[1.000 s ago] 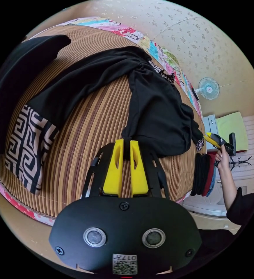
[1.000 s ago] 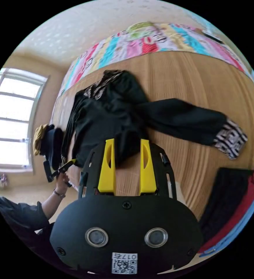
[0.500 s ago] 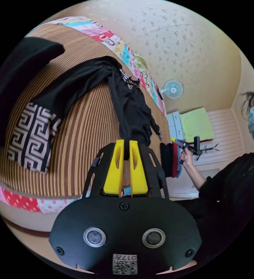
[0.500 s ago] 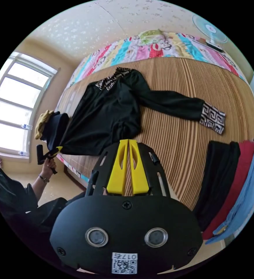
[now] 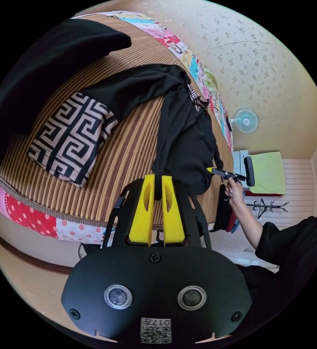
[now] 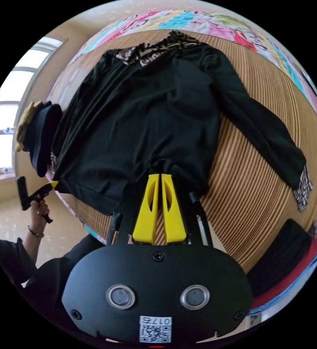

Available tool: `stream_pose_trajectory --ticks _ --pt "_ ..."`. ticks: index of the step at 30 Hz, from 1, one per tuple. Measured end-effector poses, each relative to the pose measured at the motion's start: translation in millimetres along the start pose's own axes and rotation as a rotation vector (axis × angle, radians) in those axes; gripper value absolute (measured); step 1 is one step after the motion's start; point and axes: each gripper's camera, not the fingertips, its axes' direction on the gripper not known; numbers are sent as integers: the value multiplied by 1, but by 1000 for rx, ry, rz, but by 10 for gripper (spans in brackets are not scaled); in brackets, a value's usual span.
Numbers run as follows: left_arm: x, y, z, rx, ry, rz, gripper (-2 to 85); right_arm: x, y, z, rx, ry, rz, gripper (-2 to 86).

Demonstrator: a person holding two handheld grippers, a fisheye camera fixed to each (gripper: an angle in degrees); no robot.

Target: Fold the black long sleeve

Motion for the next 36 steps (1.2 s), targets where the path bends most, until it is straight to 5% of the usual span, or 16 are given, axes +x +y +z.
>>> stream_pose_trajectory --ticks 5,11,18,24,31,36 --pt "-2 9 -19 1 200 62 37 88 133 -107 296 -399 178 10" --pt "-7 41 -22 -58 225 30 36 148 248 -84 209 -449 425 9" --pt "-18 90 1 -115 55 -133 50 154 253 -37 28 -327 447 21" --pt "-10 108 -57 257 -81 -294 98 162 260 -73 73 -301 479 51" --pt "-41 100 -18 360 86 -617 70 138 222 -93 103 -362 350 42" --pt "-9 94 -6 306 29 -588 11 86 175 -89 56 -335 117 54"
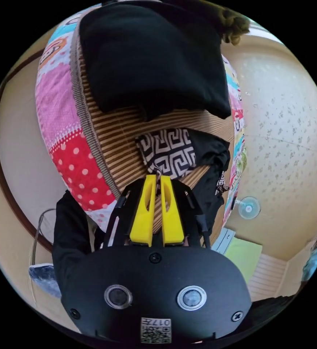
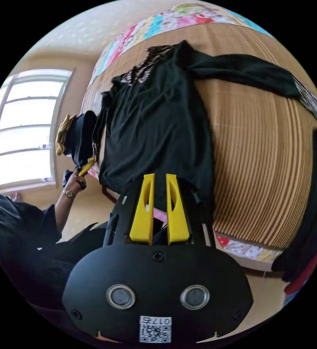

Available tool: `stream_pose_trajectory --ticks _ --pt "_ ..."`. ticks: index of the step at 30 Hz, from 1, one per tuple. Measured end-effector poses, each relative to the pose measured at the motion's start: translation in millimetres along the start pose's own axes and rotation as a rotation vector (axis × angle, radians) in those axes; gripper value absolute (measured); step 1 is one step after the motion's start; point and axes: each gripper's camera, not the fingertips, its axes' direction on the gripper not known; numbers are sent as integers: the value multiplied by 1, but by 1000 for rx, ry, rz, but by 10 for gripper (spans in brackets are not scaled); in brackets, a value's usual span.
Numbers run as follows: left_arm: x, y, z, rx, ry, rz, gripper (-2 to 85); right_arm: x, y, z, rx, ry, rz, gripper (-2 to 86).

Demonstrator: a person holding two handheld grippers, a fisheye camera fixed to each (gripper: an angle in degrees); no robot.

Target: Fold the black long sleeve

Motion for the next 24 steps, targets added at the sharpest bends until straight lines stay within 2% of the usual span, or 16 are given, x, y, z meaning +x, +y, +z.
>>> stream_pose_trajectory --ticks 2,7,13,19,24 --pt "32 12 -12 3 -31 124 6 -29 -17 13 -43 40 -104 61" --pt "149 28 -93 96 -139 515 1 -67 -39 28 -57 10 -193 62" --pt "210 -3 -189 173 -271 801 0 -90 -66 43 -32 -51 -201 57" --pt "194 -20 -213 203 -193 772 1 -88 -78 56 -39 -132 -157 52" --pt "194 -3 -196 254 -128 730 2 -71 -129 25 100 -204 -101 70"
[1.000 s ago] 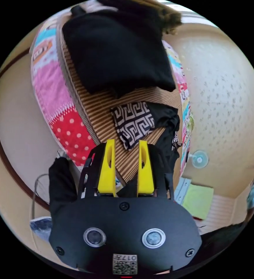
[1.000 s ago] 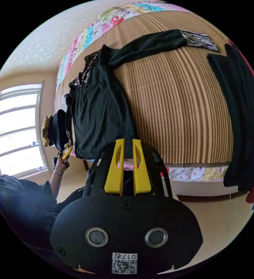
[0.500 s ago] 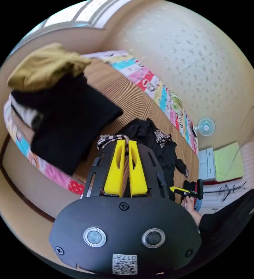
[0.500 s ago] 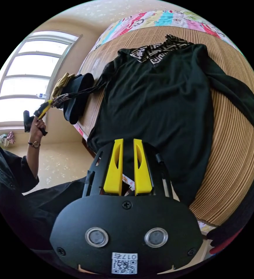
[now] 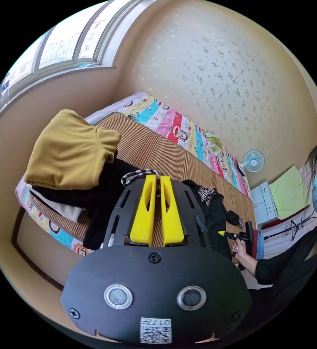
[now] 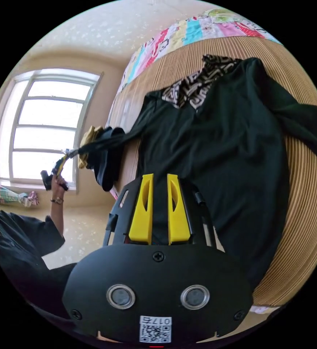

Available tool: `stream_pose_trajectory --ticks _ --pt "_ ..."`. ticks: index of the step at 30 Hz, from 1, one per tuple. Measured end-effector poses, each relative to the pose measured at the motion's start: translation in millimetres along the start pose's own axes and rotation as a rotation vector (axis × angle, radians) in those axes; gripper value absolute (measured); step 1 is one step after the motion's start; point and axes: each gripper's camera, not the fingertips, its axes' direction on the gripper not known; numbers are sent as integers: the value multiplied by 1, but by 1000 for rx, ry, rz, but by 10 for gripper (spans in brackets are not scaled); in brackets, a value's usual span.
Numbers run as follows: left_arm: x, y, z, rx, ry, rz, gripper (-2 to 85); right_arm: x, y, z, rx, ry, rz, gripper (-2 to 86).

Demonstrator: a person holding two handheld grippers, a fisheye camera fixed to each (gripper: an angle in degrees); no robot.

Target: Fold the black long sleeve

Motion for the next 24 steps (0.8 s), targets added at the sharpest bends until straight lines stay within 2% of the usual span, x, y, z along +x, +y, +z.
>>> stream_pose_trajectory --ticks 3,6,8,12,17,19,21,24 --pt "9 14 13 8 -6 -17 2 6 -69 -3 59 -45 -4 83" --pt "14 24 17 25 -26 -32 2 6 -141 16 54 18 4 110" --pt "13 26 15 33 -33 -47 2 14 -185 38 10 80 90 127" --pt "-2 25 12 35 -29 -82 7 22 -207 48 51 13 204 111" --pt "-36 17 20 -52 -147 -151 37 19 -230 50 43 60 273 55" --pt "-58 24 4 -22 -276 -274 54 11 -236 46 55 -7 236 61" --pt "-63 29 -17 59 -336 -313 64 -2 -238 36 72 -32 192 69" --pt "-50 21 -30 93 -438 -246 72 -21 -228 9 116 -1 127 70"
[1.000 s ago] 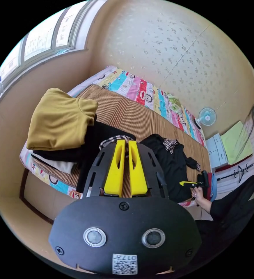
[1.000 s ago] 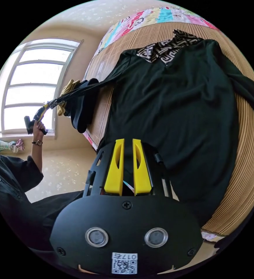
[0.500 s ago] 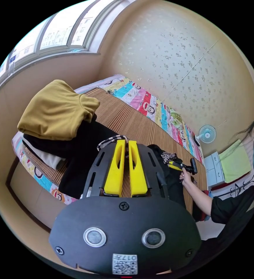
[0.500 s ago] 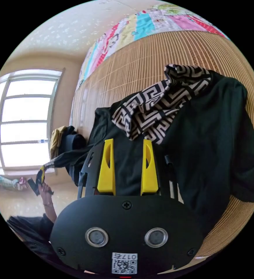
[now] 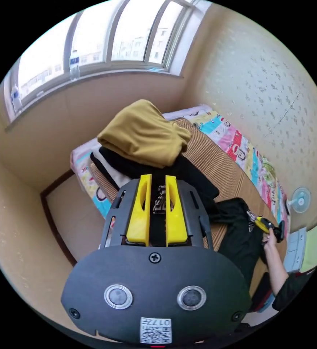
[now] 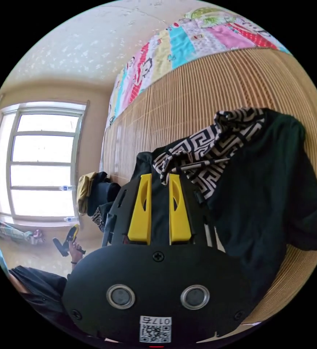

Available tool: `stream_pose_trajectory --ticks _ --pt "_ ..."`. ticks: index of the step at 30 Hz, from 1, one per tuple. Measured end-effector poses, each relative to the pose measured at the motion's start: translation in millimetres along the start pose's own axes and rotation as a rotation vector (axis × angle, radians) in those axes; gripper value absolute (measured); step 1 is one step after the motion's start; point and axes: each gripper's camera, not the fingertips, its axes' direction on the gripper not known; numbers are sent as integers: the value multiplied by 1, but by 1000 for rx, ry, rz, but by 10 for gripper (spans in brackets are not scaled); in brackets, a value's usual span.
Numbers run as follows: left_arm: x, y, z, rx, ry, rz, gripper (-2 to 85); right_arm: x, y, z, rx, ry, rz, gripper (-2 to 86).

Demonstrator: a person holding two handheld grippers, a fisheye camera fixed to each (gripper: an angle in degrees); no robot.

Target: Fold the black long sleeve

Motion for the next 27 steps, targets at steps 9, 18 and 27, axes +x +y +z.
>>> stream_pose_trajectory --ticks 9,18,27 --pt "259 -36 189 -512 874 415 85 44 -31 -81 107 104 65 96" --pt "421 -12 350 -774 687 371 123 93 -113 -50 54 -1 271 110" --pt "399 -37 360 -711 813 269 -2 113 -120 -44 168 -179 226 18"
